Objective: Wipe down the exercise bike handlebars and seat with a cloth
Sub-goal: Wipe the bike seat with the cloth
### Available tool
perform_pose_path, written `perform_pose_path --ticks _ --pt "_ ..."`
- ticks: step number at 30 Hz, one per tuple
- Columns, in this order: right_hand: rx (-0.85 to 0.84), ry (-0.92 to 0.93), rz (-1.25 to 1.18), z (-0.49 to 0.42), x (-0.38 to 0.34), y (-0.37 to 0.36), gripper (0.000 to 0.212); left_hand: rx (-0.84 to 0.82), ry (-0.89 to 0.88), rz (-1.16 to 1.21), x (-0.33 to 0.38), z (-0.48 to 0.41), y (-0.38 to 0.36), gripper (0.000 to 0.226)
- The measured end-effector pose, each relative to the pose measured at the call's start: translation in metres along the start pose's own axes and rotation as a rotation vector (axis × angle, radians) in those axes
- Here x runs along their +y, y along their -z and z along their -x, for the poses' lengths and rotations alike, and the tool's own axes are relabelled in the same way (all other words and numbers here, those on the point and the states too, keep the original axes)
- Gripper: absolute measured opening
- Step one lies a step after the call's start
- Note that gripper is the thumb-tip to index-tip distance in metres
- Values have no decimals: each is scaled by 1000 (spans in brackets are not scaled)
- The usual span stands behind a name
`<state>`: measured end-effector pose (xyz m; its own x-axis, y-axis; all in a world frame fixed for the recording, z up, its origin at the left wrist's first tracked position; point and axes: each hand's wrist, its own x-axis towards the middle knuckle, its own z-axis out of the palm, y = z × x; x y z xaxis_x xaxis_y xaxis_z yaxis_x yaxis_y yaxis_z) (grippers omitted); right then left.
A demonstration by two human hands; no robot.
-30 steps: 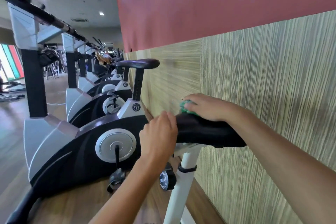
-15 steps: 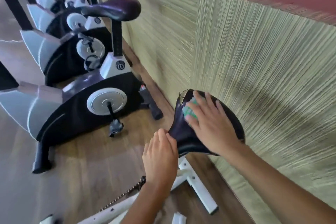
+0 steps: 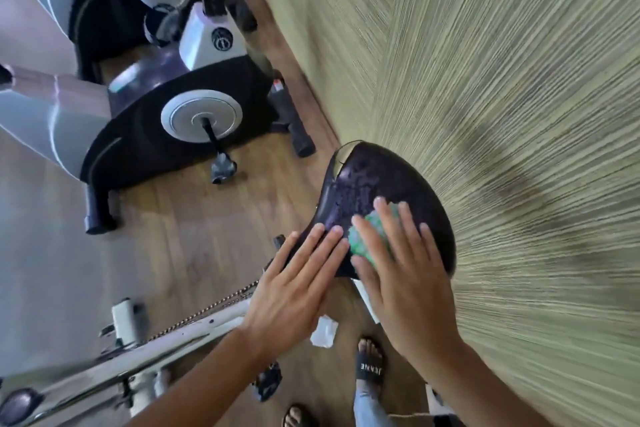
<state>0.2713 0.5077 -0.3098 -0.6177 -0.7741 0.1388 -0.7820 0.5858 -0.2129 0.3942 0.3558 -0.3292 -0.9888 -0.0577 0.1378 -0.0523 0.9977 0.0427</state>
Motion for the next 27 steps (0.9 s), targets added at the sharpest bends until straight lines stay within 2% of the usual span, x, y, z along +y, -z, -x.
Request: perform_pose_path --ticks 2,6,8,12,14,16,19,22,25,27 --pt "20 34 -13 -16 3 -3 46 3 11 3 1 1 1 71" --pt "-25 -9 -3 -122 6 -10 43 28 24 18 1 0 -3 64" --pt "-19 90 -26 -116 1 -14 41 70 -26 22 -1 2 -5 61" --pt "-125 434 -115 -69 0 -4 35 213 -112 43 -10 8 -11 41" --pt "-126 490 -49 -103 8 -9 31 204 -131 53 -13 8 -11 38" --pt "-116 447 36 -148 7 -14 29 164 -156 50 -14 7 -10 44" --pt "-341 224 -37 -193 6 -4 30 38 -173 56 -15 0 -1 62" --pt "-577 -195 -274 -218 23 1 27 -60 -211 86 -22 -11 9 70" --pt "-603 -617 -703 -212 46 13 33 -79 -267 140 -30 -19 13 69" --pt "-585 -845 -844 -186 61 19 31 -87 -289 157 -33 -20 13 69"
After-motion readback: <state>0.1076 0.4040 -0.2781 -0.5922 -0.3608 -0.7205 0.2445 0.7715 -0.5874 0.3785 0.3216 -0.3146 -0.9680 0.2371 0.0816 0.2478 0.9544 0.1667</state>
